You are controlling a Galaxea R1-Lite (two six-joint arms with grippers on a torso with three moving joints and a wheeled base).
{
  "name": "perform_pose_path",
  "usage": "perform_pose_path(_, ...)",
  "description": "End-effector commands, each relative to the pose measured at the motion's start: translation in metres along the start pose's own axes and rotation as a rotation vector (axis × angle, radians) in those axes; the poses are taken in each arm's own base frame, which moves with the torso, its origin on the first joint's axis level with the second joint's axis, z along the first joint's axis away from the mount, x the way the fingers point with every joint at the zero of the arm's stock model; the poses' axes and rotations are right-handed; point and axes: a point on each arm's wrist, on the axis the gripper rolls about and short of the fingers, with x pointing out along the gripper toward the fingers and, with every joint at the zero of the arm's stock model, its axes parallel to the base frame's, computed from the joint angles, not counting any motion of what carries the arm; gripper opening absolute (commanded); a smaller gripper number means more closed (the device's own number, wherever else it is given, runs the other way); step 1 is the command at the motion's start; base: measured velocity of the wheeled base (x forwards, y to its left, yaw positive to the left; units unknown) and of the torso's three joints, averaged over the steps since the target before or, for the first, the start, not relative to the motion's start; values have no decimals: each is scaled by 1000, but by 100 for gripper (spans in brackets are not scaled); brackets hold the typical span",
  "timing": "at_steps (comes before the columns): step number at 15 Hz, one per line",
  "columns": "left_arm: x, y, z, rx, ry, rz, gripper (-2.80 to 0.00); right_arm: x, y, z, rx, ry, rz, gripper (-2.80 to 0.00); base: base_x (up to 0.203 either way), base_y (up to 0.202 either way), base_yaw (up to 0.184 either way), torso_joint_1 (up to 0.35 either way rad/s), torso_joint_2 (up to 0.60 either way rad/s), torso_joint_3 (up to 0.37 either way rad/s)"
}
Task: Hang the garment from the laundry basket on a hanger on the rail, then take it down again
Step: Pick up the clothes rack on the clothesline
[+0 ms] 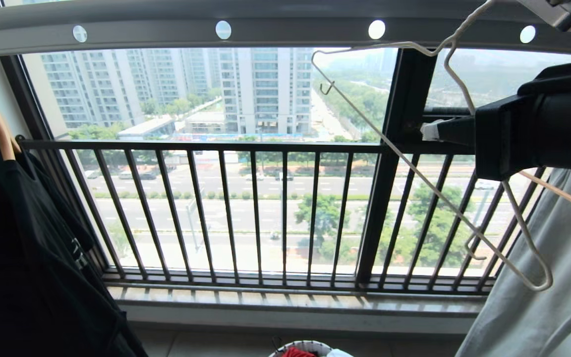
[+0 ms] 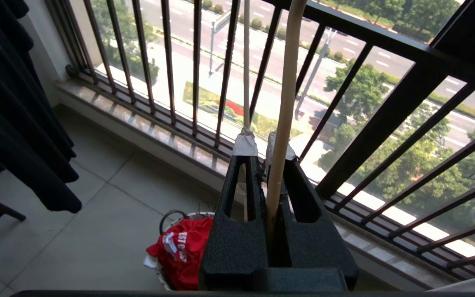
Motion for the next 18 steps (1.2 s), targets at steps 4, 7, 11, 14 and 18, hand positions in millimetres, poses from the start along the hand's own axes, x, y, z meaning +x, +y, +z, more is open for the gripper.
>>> perform_pose_path(4, 0, 0, 0, -1, 1, 1, -280, -63, -21, -42, 29, -9, 107, -280, 0, 0, 0, 0, 0, 0)
perform_pose_path(7, 0, 0, 0, -1, 1, 1, -280, -56, -15, -72, 52, 20, 277, -280, 0, 0, 0, 0, 0, 0)
perform_pose_path(11, 0, 0, 0, -1, 1, 1, -280, -30, -2, -90, 32, 102, 424, -280, 0, 0, 0, 0, 0, 0)
perform_pose_path(14, 0, 0, 0, -1, 1, 1, -280, -8, 4, -98, -11, 121, 423, -280, 0, 0, 0, 0, 0, 0)
perform_pose_path(18, 0, 0, 0, -1, 1, 1, -280, 20, 5, -102, -66, 136, 409, -280, 0, 0, 0, 0, 0, 0)
